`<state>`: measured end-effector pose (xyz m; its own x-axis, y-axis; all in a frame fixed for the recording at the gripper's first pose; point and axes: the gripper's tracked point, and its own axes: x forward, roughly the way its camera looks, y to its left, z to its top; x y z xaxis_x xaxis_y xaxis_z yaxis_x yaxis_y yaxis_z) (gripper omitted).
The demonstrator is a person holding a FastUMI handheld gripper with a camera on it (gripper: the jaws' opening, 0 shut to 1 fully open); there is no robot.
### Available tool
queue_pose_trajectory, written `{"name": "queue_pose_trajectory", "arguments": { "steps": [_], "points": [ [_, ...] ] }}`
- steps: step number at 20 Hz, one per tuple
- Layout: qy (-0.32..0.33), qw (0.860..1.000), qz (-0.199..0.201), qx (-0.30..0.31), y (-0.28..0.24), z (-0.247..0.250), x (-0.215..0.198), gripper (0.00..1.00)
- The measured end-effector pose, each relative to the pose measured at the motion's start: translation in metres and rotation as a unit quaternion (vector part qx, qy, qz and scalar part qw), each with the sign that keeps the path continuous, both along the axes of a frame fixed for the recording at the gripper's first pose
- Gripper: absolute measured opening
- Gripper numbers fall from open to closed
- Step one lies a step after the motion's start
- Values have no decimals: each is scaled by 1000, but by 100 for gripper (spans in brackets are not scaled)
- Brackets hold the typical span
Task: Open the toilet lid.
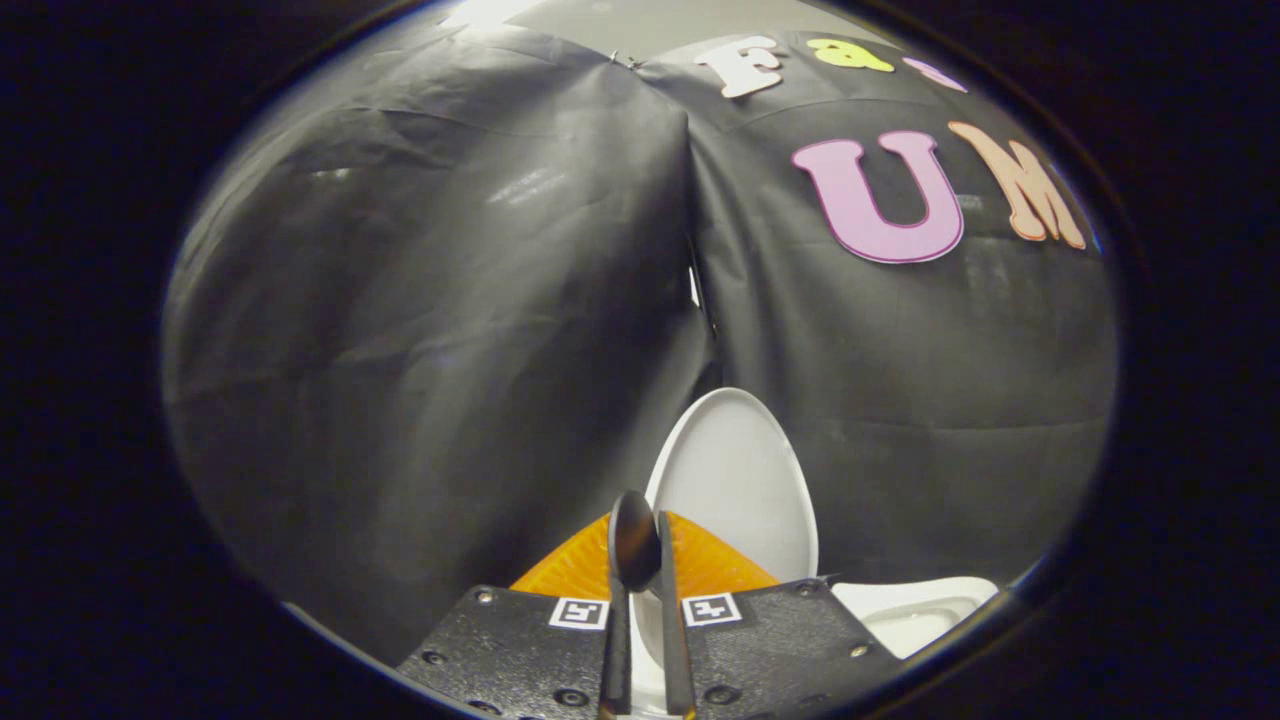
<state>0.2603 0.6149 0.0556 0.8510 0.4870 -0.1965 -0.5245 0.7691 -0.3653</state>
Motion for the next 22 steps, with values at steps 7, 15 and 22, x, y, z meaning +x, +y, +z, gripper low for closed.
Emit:
{"name": "queue_pose_trajectory", "arguments": {
  "steps": [7, 15, 22],
  "points": [
    [-27, 999, -28, -19, -20, 11, -5, 19],
    [-22, 1000, -12, -8, -16, 30, -16, 39],
    [-79, 996, 1, 40, -27, 85, -39, 67]
  ]
}}
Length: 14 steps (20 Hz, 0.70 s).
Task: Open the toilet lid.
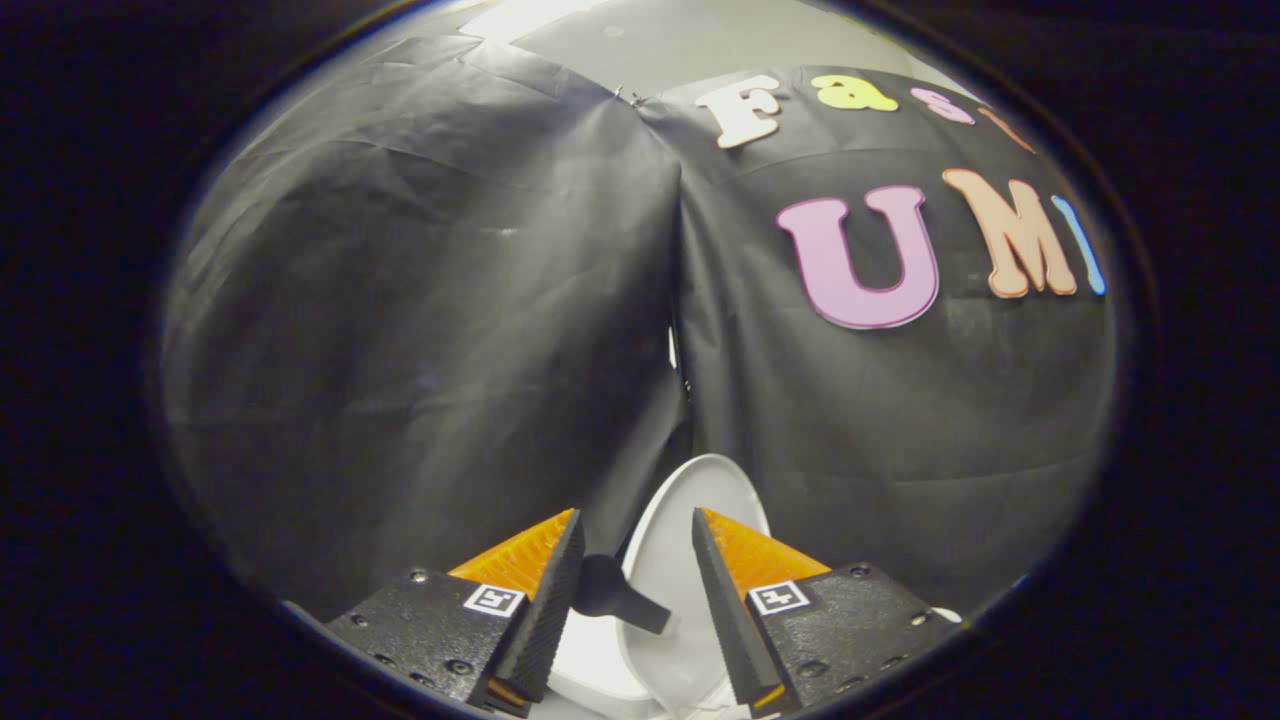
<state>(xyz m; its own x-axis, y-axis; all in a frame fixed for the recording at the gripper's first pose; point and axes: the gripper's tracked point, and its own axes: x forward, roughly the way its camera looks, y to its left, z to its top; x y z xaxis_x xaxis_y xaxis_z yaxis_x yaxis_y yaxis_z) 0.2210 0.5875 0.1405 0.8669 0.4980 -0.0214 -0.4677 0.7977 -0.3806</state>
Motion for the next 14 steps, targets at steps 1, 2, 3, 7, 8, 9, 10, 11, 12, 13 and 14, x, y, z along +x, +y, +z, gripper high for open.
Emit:
{"name": "queue_pose_trajectory", "arguments": {
  "steps": [1, 2, 3, 7, 8, 9, 10, 11, 12, 13, 14],
  "points": [
    [-9, 1000, -1, 5, -5, 10, -3, 68],
    [-17, 1000, -3, 7, -12, 18, -6, 69],
    [-24, 1000, -7, 7, -21, 24, -9, 70],
    [-34, 999, -4, 3, -60, 52, -22, 75],
    [-37, 999, -7, 2, -73, 59, -25, 75],
    [-41, 999, -15, -1, -91, 66, -28, 76],
    [-47, 999, -25, -4, -109, 74, -31, 77],
    [-55, 998, -36, -3, -127, 84, -33, 78],
    [-64, 997, -47, -1, -147, 93, -36, 79],
    [-72, 996, -56, 2, -165, 102, -41, 79],
    [-83, 994, -63, 7, -184, 112, -46, 79]
  ]
}}
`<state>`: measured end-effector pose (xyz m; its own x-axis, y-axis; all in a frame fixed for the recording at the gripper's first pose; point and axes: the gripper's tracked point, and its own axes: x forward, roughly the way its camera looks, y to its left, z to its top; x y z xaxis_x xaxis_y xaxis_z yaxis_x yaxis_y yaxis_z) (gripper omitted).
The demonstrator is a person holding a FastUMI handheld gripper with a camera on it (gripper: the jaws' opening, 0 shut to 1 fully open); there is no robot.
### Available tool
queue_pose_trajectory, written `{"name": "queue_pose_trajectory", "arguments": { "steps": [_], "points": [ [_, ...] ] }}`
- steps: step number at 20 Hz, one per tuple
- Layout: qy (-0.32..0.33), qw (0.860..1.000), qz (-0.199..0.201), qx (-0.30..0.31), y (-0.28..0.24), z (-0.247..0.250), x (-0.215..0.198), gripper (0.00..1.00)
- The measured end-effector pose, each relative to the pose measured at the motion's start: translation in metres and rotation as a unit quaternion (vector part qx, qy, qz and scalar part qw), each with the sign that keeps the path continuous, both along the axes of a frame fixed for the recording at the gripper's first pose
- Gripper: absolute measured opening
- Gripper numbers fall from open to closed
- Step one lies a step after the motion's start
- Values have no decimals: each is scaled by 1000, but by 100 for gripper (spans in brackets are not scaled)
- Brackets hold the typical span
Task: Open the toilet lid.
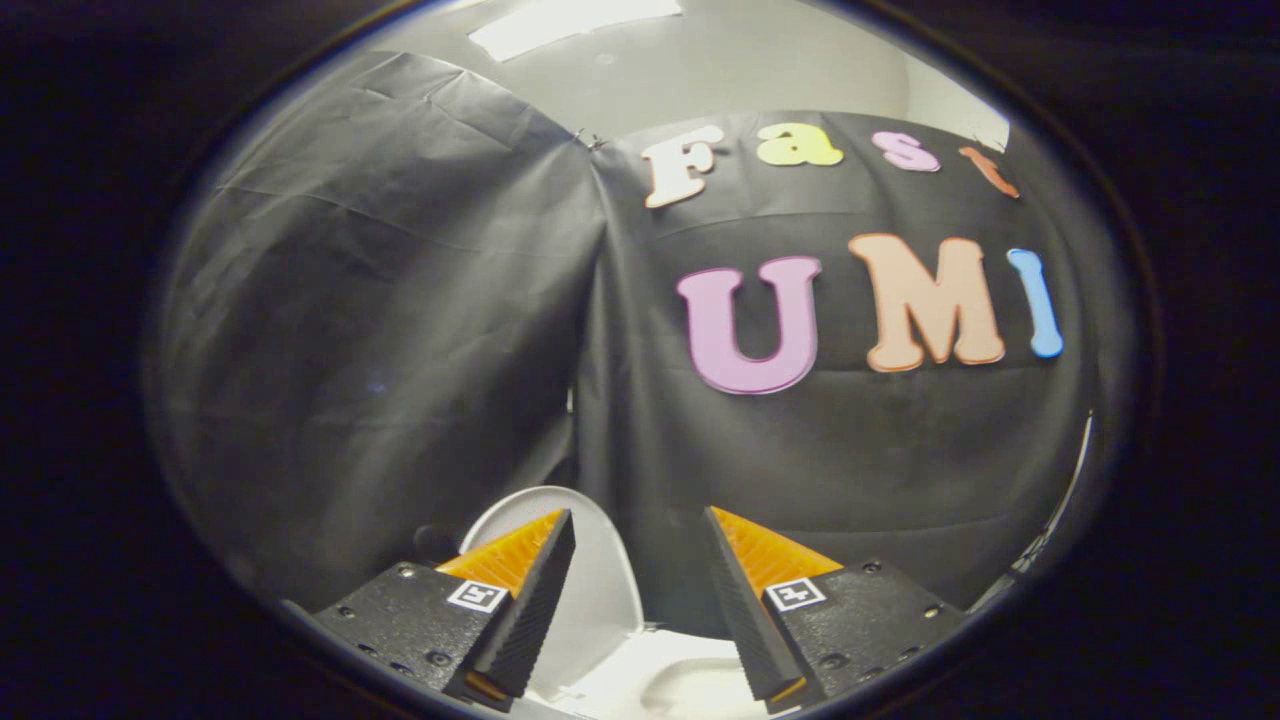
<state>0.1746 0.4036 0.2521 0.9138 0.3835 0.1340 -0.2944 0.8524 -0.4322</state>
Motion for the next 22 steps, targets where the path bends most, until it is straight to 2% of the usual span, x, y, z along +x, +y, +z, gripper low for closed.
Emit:
{"name": "queue_pose_trajectory", "arguments": {
  "steps": [4, 10, 16, 20, 22],
  "points": [
    [-52, 997, -47, 45, -89, 35, -21, 78],
    [-96, 983, -121, 99, -210, 54, -69, 76],
    [-120, 972, -151, 135, -283, 62, -106, 76],
    [-116, 967, -177, 142, -312, 53, -121, 73],
    [-109, 966, -186, 141, -320, 48, -124, 76]
  ]
}}
